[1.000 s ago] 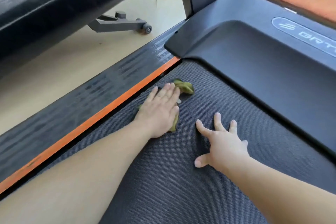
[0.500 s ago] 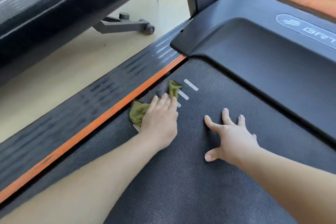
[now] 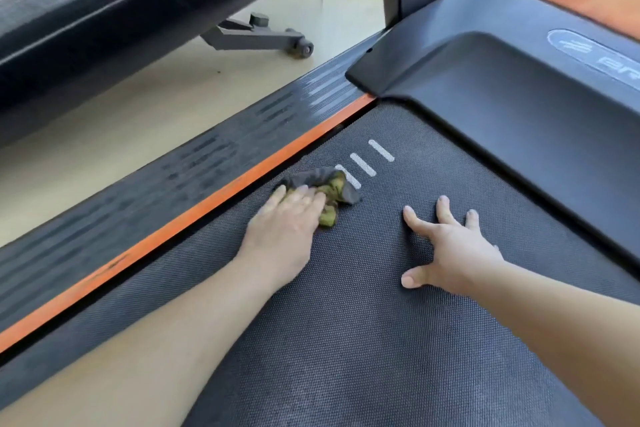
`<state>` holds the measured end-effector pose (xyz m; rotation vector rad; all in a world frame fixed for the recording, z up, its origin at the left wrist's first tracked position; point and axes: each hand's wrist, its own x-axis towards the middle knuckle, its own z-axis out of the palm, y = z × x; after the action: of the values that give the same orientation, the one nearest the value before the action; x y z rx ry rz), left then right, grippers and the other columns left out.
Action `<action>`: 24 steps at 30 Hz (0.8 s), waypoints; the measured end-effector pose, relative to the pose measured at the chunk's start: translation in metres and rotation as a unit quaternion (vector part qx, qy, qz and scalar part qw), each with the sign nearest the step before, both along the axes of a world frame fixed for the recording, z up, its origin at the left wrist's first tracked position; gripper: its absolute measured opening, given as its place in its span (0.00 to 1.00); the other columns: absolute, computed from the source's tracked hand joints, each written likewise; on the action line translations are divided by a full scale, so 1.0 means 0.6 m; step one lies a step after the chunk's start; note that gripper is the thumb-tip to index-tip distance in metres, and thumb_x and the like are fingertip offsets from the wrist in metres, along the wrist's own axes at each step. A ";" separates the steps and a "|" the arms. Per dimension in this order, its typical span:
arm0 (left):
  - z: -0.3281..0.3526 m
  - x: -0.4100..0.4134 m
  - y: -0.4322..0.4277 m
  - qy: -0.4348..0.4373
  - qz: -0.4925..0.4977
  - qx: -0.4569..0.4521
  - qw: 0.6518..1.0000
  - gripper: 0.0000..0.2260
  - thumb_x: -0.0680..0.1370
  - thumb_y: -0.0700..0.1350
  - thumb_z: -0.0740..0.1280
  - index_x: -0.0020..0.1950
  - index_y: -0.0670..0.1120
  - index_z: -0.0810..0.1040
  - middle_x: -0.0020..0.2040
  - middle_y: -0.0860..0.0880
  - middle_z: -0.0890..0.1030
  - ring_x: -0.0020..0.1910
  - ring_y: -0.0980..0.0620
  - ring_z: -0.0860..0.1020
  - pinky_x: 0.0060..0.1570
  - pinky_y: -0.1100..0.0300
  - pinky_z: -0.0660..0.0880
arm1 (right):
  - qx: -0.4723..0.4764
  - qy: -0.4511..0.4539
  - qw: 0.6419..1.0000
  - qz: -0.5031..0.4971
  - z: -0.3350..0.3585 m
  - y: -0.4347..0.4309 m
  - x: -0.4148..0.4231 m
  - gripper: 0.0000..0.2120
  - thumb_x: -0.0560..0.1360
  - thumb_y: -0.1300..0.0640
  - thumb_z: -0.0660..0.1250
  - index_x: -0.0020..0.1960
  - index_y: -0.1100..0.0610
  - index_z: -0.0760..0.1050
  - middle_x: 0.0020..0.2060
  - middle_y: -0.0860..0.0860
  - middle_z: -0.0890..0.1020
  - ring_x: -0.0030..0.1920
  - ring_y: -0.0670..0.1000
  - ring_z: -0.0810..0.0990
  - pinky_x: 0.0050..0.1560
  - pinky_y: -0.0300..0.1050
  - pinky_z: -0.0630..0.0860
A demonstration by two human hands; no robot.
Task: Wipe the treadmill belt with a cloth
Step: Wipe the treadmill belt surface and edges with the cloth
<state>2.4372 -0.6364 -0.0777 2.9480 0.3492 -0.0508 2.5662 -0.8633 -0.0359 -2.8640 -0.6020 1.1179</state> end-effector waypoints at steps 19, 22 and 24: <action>-0.009 -0.025 -0.044 -0.060 0.052 -0.021 0.997 0.17 0.77 0.36 0.62 0.64 0.41 0.79 0.62 0.43 0.82 0.64 0.42 0.78 0.71 0.51 0.63 | -0.004 -0.018 0.999 0.031 -0.004 -0.035 -0.103 0.49 0.70 0.33 0.73 0.76 0.25 0.40 0.80 0.44 0.31 0.80 0.59 0.33 0.70 0.76 0.62; -0.003 -0.068 -0.102 -0.171 -0.008 -0.030 0.985 0.05 0.74 0.36 0.67 0.41 0.44 0.79 0.37 0.46 0.79 0.39 0.43 0.78 0.49 0.49 0.73 | -0.006 -0.008 1.000 0.019 -0.003 -0.031 -0.107 0.49 0.70 0.35 0.74 0.76 0.25 0.41 0.79 0.44 0.31 0.80 0.58 0.32 0.70 0.78 0.59; -0.002 -0.109 -0.150 -0.164 -0.128 -0.042 0.977 0.07 0.77 0.37 0.64 0.41 0.46 0.78 0.37 0.48 0.75 0.38 0.45 0.75 0.47 0.51 0.71 | -0.007 -0.011 1.000 0.019 -0.006 -0.035 -0.108 0.49 0.71 0.35 0.74 0.76 0.25 0.40 0.79 0.44 0.30 0.80 0.58 0.32 0.70 0.78 0.59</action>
<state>2.3716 -0.7261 -0.0787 2.8288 -0.0772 0.3743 2.5015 -0.8842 -0.0398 -2.8929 -0.6534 1.1013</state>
